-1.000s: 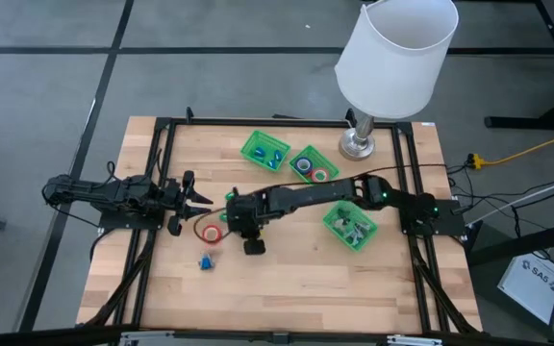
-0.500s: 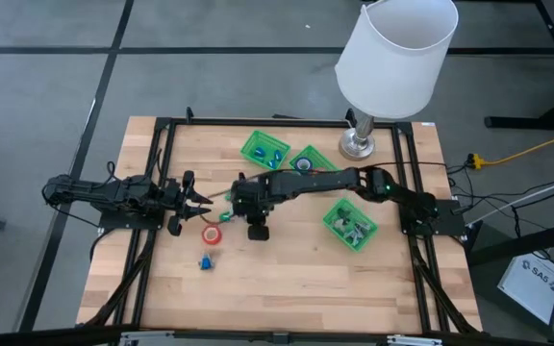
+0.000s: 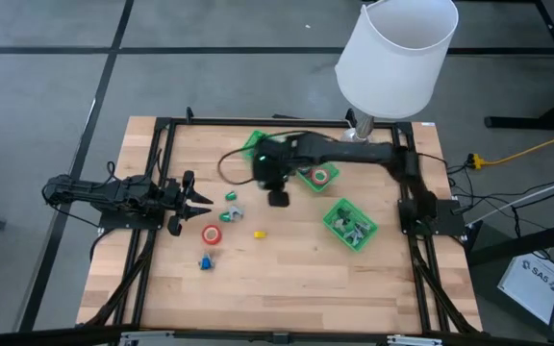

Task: Pick and place Stapler, Stapler remover, tape
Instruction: Put the green tape into the middle basket

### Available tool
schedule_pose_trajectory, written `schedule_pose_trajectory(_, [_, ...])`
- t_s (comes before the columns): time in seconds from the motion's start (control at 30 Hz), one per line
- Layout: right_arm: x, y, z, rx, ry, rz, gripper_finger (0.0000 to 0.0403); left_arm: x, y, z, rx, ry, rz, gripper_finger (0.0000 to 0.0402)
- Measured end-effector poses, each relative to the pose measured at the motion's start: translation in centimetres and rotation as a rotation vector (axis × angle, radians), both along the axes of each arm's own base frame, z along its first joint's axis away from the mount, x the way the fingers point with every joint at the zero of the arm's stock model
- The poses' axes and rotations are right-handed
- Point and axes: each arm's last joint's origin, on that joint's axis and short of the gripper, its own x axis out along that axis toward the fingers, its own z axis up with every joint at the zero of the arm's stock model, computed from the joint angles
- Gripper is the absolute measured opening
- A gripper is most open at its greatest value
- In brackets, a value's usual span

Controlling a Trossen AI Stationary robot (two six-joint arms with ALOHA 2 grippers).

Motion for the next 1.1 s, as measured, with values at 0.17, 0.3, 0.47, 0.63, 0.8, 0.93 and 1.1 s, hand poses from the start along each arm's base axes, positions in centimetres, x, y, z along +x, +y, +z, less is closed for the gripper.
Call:
schedule_pose_trajectory(0.17, [-5.9,-0.8,0.7,-0.019,-0.058,-0.015,0.0049,0.0,0.0,0.0,0.0,0.0,0.0,0.0107])
schedule_pose_trajectory(0.3, [-10.5,-0.7,-0.7,-0.008,-0.09,-0.062,0.005,0.0,0.0,0.0,0.0,0.0,0.0,0.0107])
schedule_pose_trajectory(0.47, [-15.2,-1.5,-3.2,0.021,-0.122,-0.198,0.005,0.0,0.0,0.0,0.0,0.0,0.0,0.0107])
schedule_pose_trajectory(0.63, [-18.1,-2.3,-5.1,0.003,-0.116,-0.316,0.005,0.0,0.0,0.0,0.0,0.0,0.0,0.0107])
schedule_pose_trajectory(0.8, [-19.1,-3.2,-6.3,0.0,-0.114,-0.37,0.0051,0.0,0.0,0.0,0.0,0.0,0.0,0.0107])
schedule_pose_trajectory(0.93, [-19.4,-4.1,-7.0,-0.028,-0.14,-0.367,0.0051,0.0,0.0,0.0,0.0,0.0,0.0,0.0107])
schedule_pose_trajectory(1.1, [-19.8,-4.5,-7.6,-0.034,-0.141,-0.378,0.0051,0.0,0.0,0.0,0.0,0.0,0.0,0.0107])
